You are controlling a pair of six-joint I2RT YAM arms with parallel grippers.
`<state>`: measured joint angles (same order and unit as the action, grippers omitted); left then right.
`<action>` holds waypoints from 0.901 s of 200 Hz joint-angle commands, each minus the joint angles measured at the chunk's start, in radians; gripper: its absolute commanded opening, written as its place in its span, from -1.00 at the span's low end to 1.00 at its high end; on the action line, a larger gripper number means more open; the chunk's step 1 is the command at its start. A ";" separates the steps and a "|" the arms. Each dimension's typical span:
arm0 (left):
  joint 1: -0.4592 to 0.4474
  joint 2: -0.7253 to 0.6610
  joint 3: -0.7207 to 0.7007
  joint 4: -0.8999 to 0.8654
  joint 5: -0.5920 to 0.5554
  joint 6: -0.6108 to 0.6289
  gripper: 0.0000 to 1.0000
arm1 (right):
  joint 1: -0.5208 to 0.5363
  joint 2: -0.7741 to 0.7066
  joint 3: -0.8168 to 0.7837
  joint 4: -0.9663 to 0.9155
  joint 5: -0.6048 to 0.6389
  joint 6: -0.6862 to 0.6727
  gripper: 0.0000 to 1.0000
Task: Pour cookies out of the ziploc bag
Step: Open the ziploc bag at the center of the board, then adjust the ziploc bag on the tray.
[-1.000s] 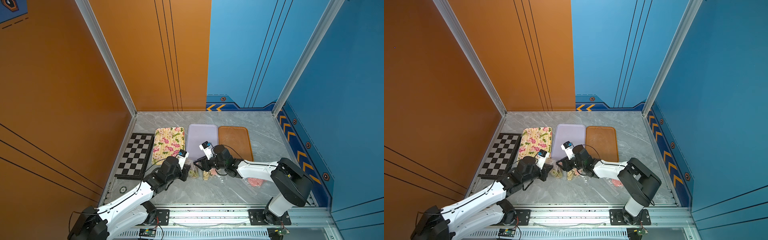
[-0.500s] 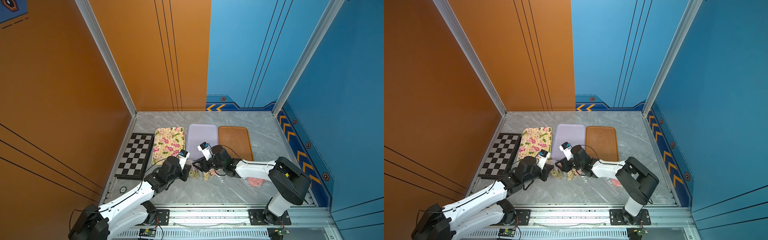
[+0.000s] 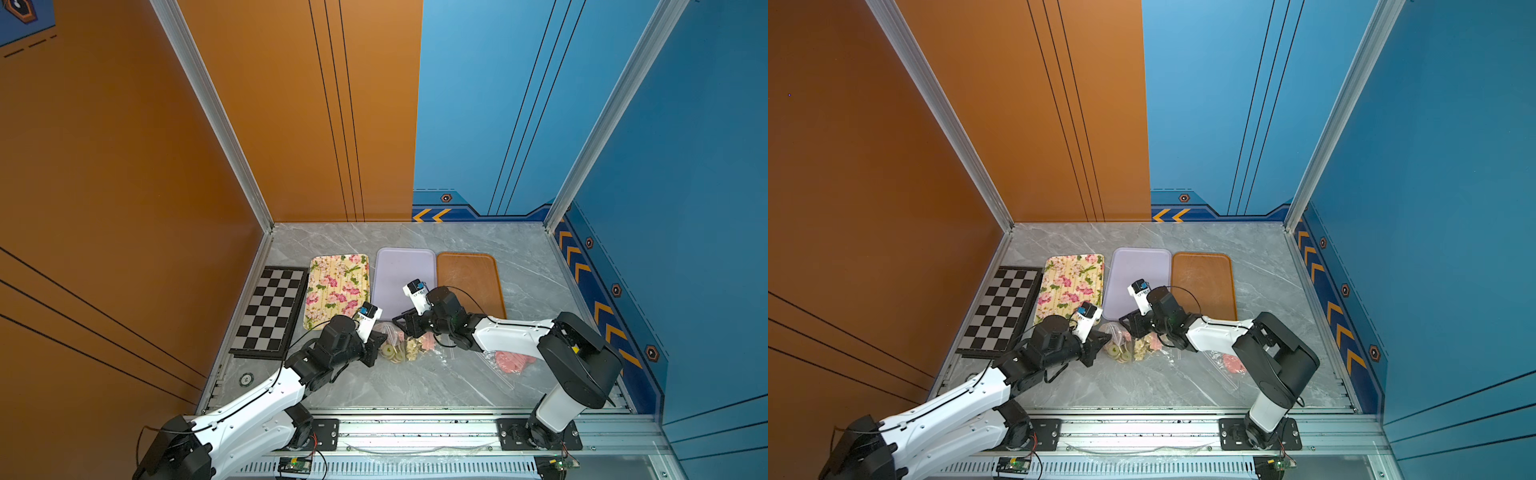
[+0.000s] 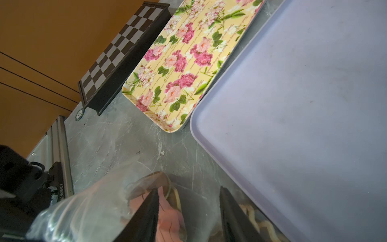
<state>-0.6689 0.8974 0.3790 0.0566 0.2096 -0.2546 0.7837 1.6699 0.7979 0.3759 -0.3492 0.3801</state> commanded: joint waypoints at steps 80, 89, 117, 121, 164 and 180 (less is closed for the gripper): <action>0.032 -0.041 0.029 -0.086 -0.153 0.024 -1.00 | 0.041 0.048 0.062 0.002 -0.243 -0.050 -0.07; 0.034 -0.040 0.027 -0.081 -0.139 0.027 -1.00 | 0.043 0.055 0.068 0.004 -0.240 -0.052 -0.08; 0.040 -0.028 0.026 -0.068 -0.108 0.031 -1.00 | 0.060 0.071 0.089 0.002 -0.246 -0.067 -0.08; 0.040 -0.028 0.026 -0.065 -0.103 0.031 -1.00 | 0.063 0.073 0.093 -0.006 -0.237 -0.071 -0.08; 0.040 -0.028 0.023 -0.058 -0.084 0.029 -1.00 | 0.076 0.077 0.102 -0.019 -0.186 -0.083 -0.59; 0.041 -0.032 0.018 -0.058 -0.090 0.028 -1.00 | 0.075 0.071 0.096 -0.014 -0.163 -0.077 -0.97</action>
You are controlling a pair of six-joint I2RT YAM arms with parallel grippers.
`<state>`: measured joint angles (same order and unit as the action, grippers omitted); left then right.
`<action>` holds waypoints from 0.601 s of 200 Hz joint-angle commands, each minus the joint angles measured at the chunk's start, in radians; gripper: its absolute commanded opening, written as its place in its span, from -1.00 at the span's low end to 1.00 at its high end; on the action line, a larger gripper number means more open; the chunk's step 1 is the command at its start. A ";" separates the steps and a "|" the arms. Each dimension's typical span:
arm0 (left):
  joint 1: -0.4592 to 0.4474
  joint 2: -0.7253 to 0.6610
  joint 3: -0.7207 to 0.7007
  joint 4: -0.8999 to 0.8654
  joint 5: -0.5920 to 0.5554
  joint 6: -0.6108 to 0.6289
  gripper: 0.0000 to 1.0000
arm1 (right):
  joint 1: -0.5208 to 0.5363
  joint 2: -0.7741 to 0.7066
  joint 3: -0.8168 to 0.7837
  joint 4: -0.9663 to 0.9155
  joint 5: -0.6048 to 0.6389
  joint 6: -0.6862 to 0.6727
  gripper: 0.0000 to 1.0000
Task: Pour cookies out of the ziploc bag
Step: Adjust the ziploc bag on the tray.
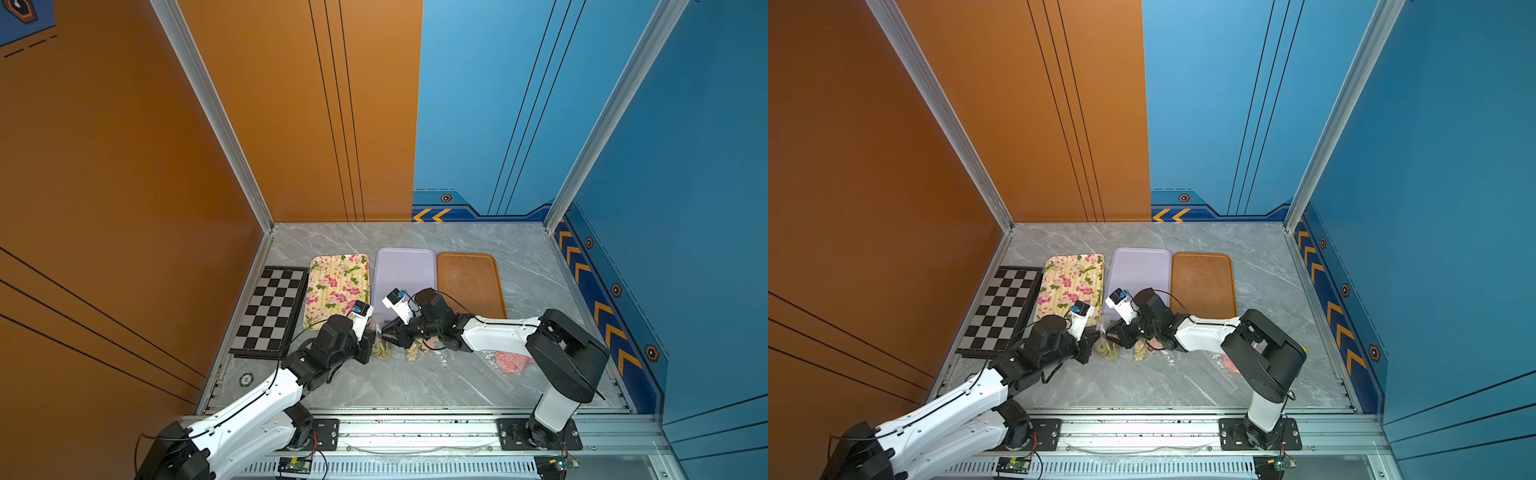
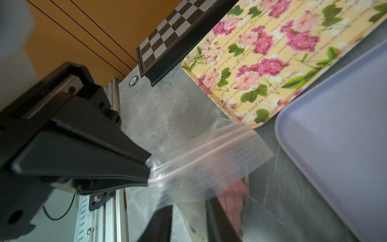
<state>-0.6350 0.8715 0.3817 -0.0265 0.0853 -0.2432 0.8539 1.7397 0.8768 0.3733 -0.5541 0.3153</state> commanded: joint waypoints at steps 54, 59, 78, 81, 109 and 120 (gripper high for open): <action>0.009 -0.029 0.009 -0.039 -0.079 -0.014 -1.00 | -0.015 -0.038 -0.023 0.007 0.123 0.022 -1.00; 0.009 -0.033 0.009 -0.049 -0.092 -0.021 -1.00 | -0.017 -0.043 -0.029 0.006 0.141 0.028 -1.00; 0.009 -0.048 0.004 -0.079 -0.127 -0.046 -1.00 | -0.044 -0.048 -0.041 0.004 0.177 0.058 -1.00; 0.009 -0.050 0.002 -0.083 -0.129 -0.049 -1.00 | -0.048 -0.049 -0.044 0.004 0.180 0.062 -1.00; 0.008 -0.069 -0.006 -0.105 -0.131 -0.065 -1.00 | -0.062 -0.048 -0.045 -0.022 0.228 0.085 -1.00; 0.008 -0.078 -0.010 -0.113 -0.137 -0.069 -1.00 | -0.067 -0.046 -0.043 -0.037 0.248 0.093 -1.00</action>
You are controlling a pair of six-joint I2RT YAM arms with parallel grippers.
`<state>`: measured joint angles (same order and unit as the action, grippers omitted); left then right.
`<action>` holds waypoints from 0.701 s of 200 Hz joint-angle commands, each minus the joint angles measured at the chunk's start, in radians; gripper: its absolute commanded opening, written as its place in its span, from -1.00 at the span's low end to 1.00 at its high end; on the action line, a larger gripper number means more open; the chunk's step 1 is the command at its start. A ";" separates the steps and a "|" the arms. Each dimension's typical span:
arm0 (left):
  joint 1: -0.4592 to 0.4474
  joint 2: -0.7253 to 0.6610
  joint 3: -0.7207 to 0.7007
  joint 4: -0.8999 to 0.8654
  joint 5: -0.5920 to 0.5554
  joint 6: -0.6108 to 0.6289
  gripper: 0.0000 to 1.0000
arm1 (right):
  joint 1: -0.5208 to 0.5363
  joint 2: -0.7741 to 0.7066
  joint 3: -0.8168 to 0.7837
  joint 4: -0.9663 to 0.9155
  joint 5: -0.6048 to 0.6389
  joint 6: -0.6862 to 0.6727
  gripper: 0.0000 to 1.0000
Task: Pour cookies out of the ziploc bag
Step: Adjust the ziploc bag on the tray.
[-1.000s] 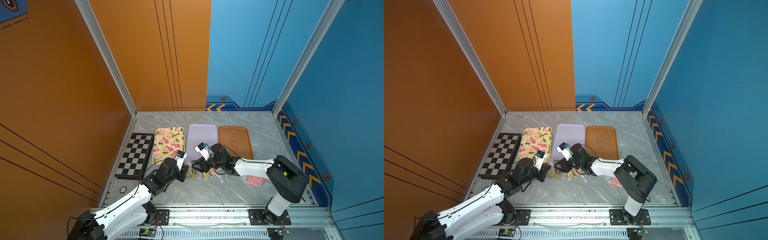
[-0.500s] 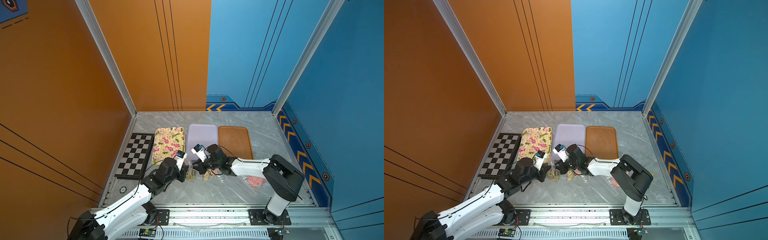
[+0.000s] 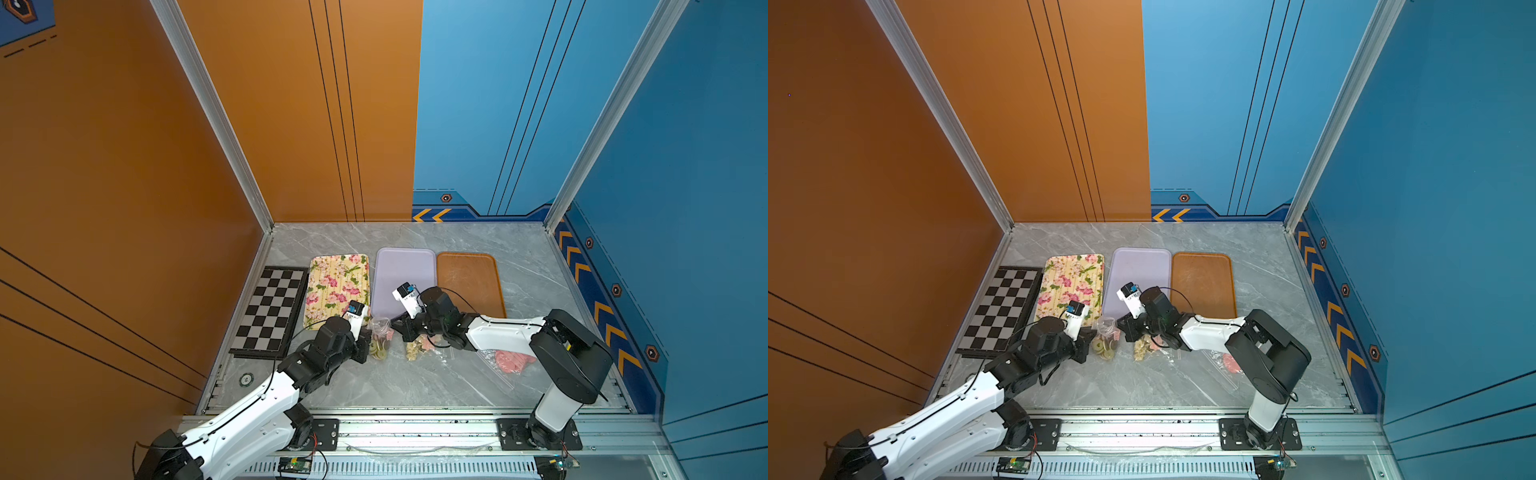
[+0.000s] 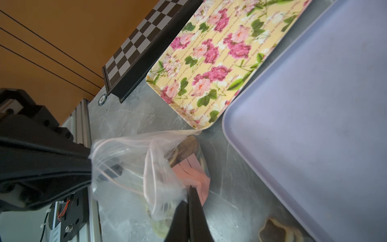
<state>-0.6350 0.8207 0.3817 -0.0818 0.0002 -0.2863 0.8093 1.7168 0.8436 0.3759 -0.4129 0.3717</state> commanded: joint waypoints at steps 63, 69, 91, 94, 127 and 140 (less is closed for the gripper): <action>0.008 -0.058 -0.021 -0.064 -0.026 -0.034 -1.00 | -0.082 0.006 -0.017 -0.038 0.091 0.138 -1.00; 0.008 -0.062 -0.023 -0.061 -0.012 -0.034 -1.00 | -0.087 0.007 -0.016 -0.044 0.096 0.144 -1.00; 0.006 -0.078 -0.027 -0.052 0.019 -0.050 -1.00 | -0.099 0.001 -0.018 -0.052 0.095 0.151 -0.86; 0.005 -0.081 -0.027 -0.052 0.022 -0.053 -1.00 | -0.101 -0.001 -0.018 -0.052 0.095 0.153 -0.77; 0.003 -0.083 -0.030 -0.057 -0.001 -0.104 -1.00 | -0.101 -0.046 -0.046 -0.032 0.099 0.149 -0.30; 0.001 -0.081 -0.025 -0.069 -0.027 -0.131 -1.00 | -0.101 -0.076 -0.064 -0.030 0.117 0.144 -0.19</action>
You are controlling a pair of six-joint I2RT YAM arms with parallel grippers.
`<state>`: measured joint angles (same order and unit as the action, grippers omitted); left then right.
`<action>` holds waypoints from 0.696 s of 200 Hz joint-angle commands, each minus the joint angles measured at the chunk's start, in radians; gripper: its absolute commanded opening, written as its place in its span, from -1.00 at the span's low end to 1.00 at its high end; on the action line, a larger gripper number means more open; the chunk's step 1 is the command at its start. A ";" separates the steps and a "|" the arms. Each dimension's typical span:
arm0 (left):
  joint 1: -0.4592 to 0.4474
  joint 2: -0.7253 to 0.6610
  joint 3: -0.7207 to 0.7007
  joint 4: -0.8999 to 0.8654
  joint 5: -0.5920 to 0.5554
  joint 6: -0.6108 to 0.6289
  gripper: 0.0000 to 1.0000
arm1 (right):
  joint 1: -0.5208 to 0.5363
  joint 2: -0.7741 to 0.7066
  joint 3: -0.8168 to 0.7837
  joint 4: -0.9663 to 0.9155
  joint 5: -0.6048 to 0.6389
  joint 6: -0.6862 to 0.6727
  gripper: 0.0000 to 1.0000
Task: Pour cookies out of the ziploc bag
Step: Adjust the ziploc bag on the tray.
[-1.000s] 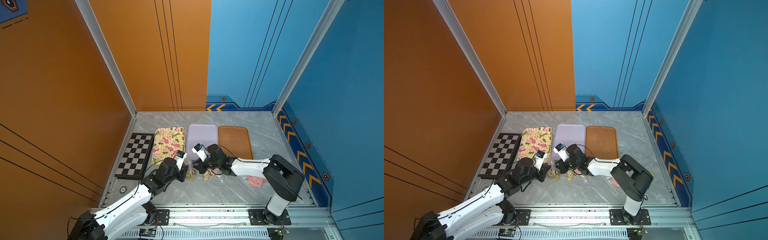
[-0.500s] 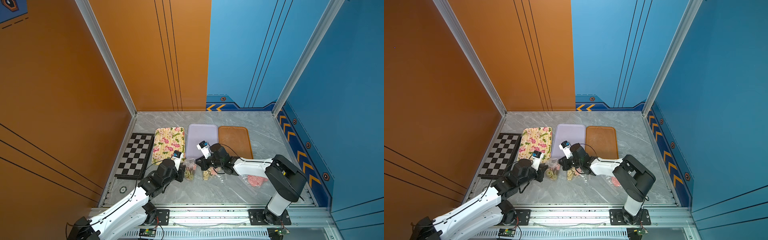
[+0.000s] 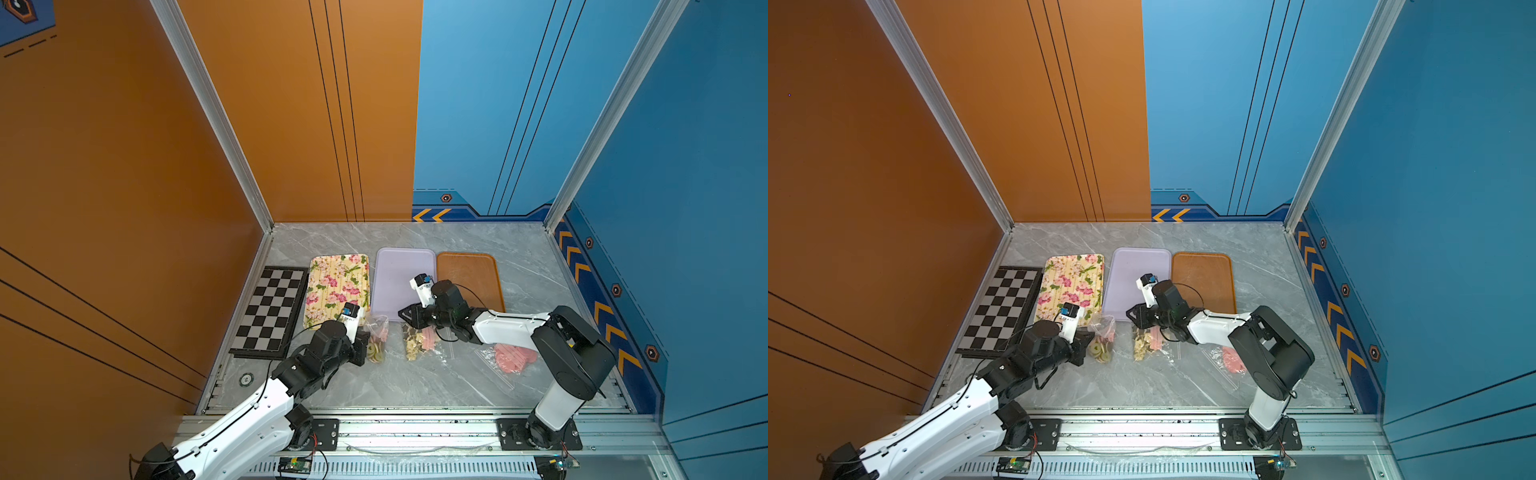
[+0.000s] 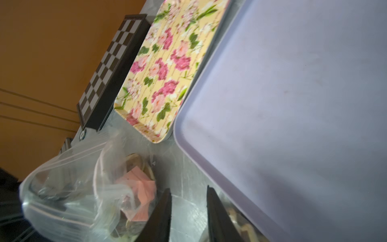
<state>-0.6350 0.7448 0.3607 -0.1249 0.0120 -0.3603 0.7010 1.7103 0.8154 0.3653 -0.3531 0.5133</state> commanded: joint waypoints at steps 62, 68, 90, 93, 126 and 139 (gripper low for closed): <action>-0.021 -0.043 0.019 -0.088 -0.305 -0.258 -1.00 | 0.042 -0.092 -0.042 0.001 -0.012 -0.058 0.01; -0.023 -0.044 0.024 -0.088 -0.328 -0.261 -1.00 | 0.049 -0.078 -0.031 -0.005 -0.030 -0.065 0.02; -0.021 -0.017 0.052 -0.106 -0.397 -0.264 -1.00 | 0.083 -0.027 0.010 -0.018 -0.085 -0.091 0.06; -0.019 -0.011 0.056 -0.110 -0.404 -0.264 -1.00 | 0.090 -0.020 0.016 -0.023 -0.088 -0.095 0.06; 0.005 0.074 0.091 -0.106 -0.436 -0.262 -1.00 | 0.156 0.043 0.071 -0.049 -0.104 -0.134 0.07; 0.013 0.103 0.103 -0.098 -0.444 -0.254 -1.00 | 0.175 0.068 0.096 -0.074 -0.098 -0.150 0.08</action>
<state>-0.6380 0.8085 0.4210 -0.2222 -0.3653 -0.6048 0.8440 1.7405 0.8597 0.3428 -0.4252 0.4183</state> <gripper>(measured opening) 0.044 0.536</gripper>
